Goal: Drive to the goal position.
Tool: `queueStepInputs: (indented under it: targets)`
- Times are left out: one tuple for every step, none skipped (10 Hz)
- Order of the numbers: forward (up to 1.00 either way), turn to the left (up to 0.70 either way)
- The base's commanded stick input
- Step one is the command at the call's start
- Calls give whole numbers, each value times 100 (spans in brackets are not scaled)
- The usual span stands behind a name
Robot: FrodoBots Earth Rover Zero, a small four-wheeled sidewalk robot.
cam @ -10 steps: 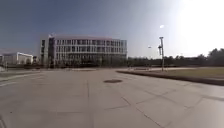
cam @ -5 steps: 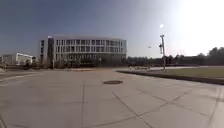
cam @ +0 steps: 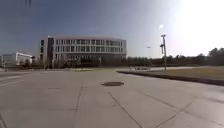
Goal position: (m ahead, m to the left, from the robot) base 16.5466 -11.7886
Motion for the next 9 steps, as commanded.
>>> queueStepInputs:
  targets:
    - [50,0]
    - [43,0]
    - [36,0]
    - [35,0]
    - [35,0]
    - [35,0]
    - [35,0]
    - [35,0]
    - [35,0]
